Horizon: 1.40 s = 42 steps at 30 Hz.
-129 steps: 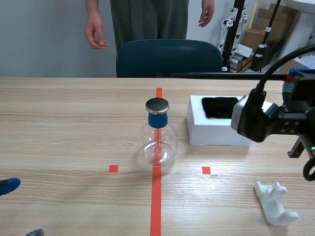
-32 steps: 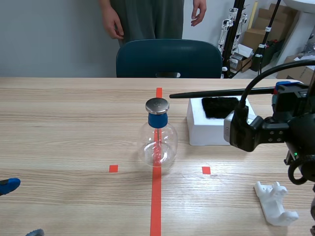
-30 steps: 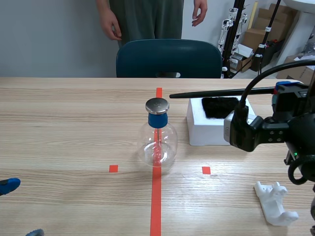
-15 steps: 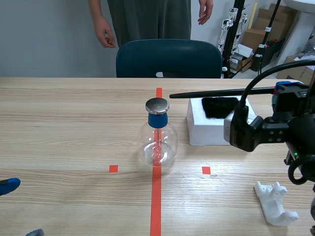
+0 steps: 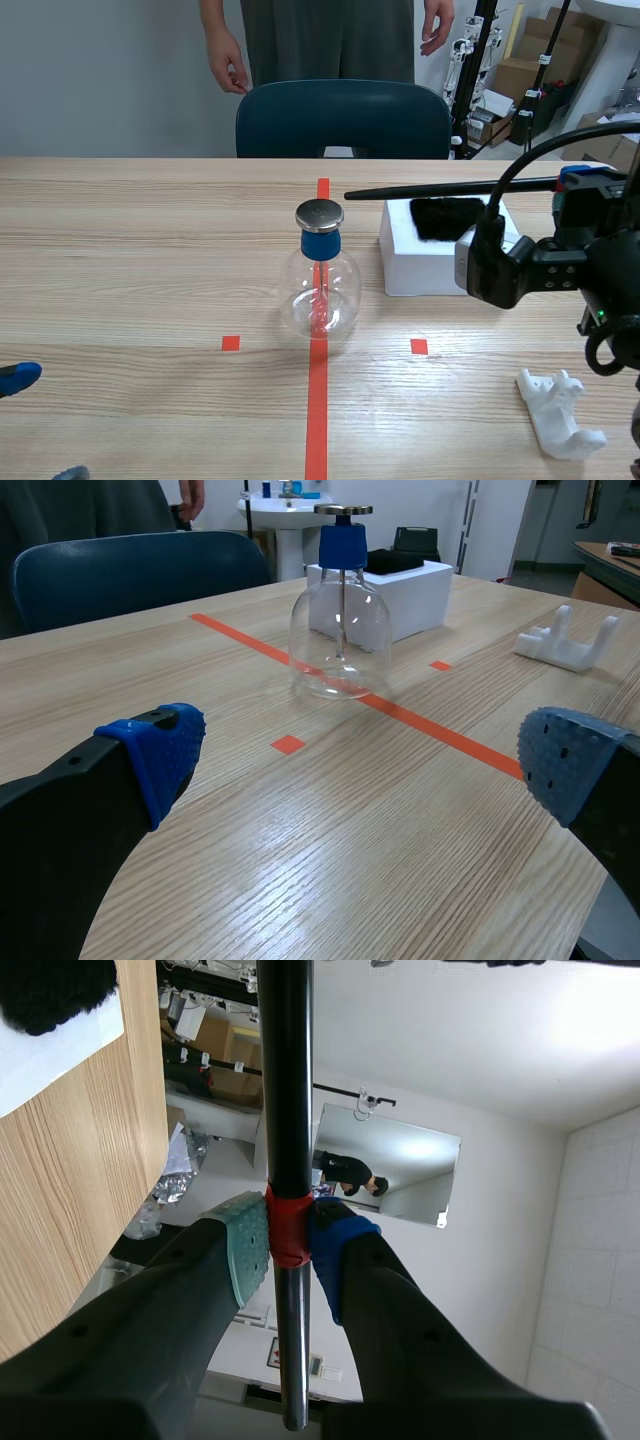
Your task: Do the electroscope experiment. hold the rod still at the electroscope
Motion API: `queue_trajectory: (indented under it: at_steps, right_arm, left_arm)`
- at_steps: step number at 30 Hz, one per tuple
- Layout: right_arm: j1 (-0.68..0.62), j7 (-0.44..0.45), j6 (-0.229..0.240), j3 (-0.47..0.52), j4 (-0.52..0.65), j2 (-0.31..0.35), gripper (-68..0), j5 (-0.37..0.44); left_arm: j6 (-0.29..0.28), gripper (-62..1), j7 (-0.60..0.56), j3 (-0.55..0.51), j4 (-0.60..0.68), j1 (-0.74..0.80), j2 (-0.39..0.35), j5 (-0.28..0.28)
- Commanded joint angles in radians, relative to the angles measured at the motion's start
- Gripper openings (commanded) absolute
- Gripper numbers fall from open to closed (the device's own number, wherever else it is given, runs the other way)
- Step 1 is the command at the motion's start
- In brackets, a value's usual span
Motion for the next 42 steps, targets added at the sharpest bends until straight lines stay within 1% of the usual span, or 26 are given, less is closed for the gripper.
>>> queue_trajectory:
  at_steps: [1, 25, 28, 30, 34, 39, 42]
  right_arm:
    - [0.012, -0.007, -0.014, 0.004, 0.007, 0.006, -67.3, -0.012]
    - [0.011, -0.008, -0.014, 0.004, 0.008, 0.006, -67.3, -0.011]
    - [-0.006, -0.008, -0.015, 0.008, 0.015, 0.006, -67.3, 0.01]
    - [-0.036, -0.003, -0.015, 0.02, 0.039, 0.005, -67.3, 0.034]
    - [-0.121, 0.022, -0.015, 0.06, 0.133, -0.003, -67.3, 0.097]
    - [-0.261, 0.083, -0.015, 0.125, 0.27, -0.074, -67.3, 0.132]
    - [-0.354, 0.117, -0.015, 0.145, 0.343, -0.115, -67.3, 0.177]
  left_arm:
    - [0.002, 1.4, -0.047, -0.001, 0.009, -0.001, -0.004, -0.01]
    - [0.002, 1.4, -0.047, -0.001, 0.009, -0.001, -0.004, -0.01]
    - [0.002, 1.4, -0.047, -0.001, 0.009, -0.001, -0.004, -0.009]
    - [0.002, 1.4, -0.047, -0.001, 0.009, -0.001, -0.004, -0.009]
    - [0.002, 1.4, -0.047, -0.001, 0.009, -0.001, -0.004, -0.01]
    - [0.002, 1.4, -0.047, -0.001, 0.009, -0.001, -0.004, -0.01]
    - [0.002, 1.4, -0.047, -0.001, 0.009, -0.001, -0.004, -0.009]
